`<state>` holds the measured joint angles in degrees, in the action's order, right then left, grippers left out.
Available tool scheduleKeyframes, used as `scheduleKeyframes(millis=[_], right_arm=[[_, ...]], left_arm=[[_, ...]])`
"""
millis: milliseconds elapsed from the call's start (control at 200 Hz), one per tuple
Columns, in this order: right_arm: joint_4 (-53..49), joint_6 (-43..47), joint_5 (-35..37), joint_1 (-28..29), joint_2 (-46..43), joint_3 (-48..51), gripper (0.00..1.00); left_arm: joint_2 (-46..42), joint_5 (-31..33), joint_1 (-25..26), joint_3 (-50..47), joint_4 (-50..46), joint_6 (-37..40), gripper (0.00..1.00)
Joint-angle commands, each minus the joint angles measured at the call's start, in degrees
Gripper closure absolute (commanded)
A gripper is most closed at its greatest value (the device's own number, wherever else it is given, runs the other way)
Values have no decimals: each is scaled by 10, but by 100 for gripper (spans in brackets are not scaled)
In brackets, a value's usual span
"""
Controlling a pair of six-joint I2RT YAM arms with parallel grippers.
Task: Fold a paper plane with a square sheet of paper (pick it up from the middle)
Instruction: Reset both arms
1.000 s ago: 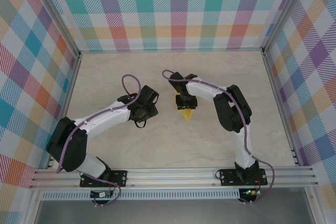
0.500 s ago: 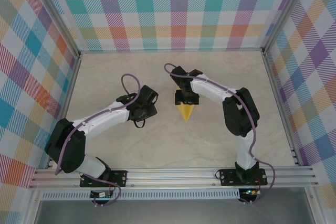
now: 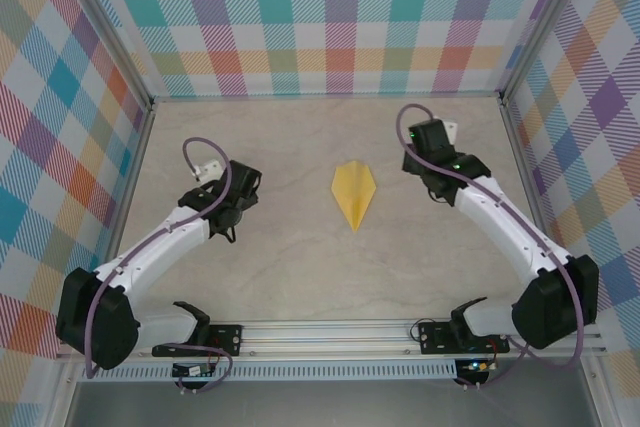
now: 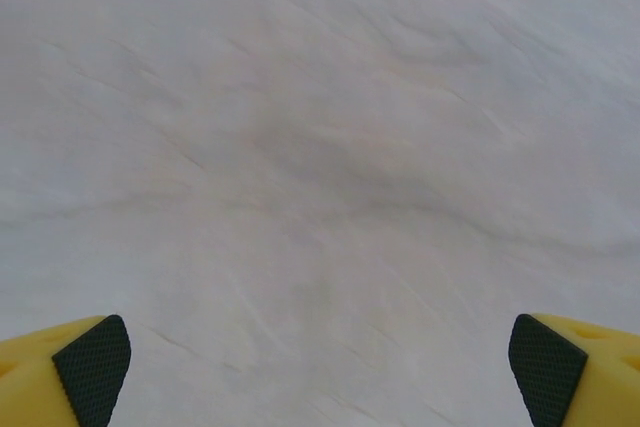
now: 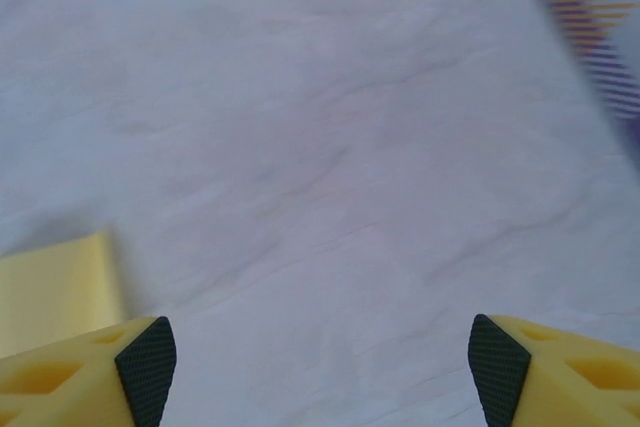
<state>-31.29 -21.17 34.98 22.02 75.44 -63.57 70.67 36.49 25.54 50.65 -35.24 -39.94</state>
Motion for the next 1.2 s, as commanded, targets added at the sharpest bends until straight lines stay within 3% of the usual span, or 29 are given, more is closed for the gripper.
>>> scheduleKeyframes(millis=[0,85,140,260,360,445,585,640,730,780,1195], right_arm=[[158,105,29,-68,25,89,16],[240,142,-13,-108,43,142,16],[325,180,-49,-118,49,184,17],[492,216,-128,-141,85,254,16],[537,213,-214,-164,117,263,18],[591,211,-238,-174,126,295,18],[777,221,-320,-191,91,410,16],[813,222,-326,-194,108,426,16],[777,214,-356,-209,120,399,15],[769,212,-358,-212,120,397,0],[771,207,-352,-214,119,398,0]], left_arm=[[-9,124,-55,-35,82,121,0],[-4,133,-78,-101,240,230,0],[2,100,-98,-124,305,267,0],[36,13,-142,-161,413,294,0],[68,-22,-145,-202,545,351,0],[104,-63,-156,-238,670,365,0],[132,-140,-176,-255,747,392,0],[159,-168,-185,-281,827,393,0],[193,-212,-189,-295,878,408,0],[183,-218,-201,-274,820,393,0],[187,-227,-205,-277,833,393,0]])
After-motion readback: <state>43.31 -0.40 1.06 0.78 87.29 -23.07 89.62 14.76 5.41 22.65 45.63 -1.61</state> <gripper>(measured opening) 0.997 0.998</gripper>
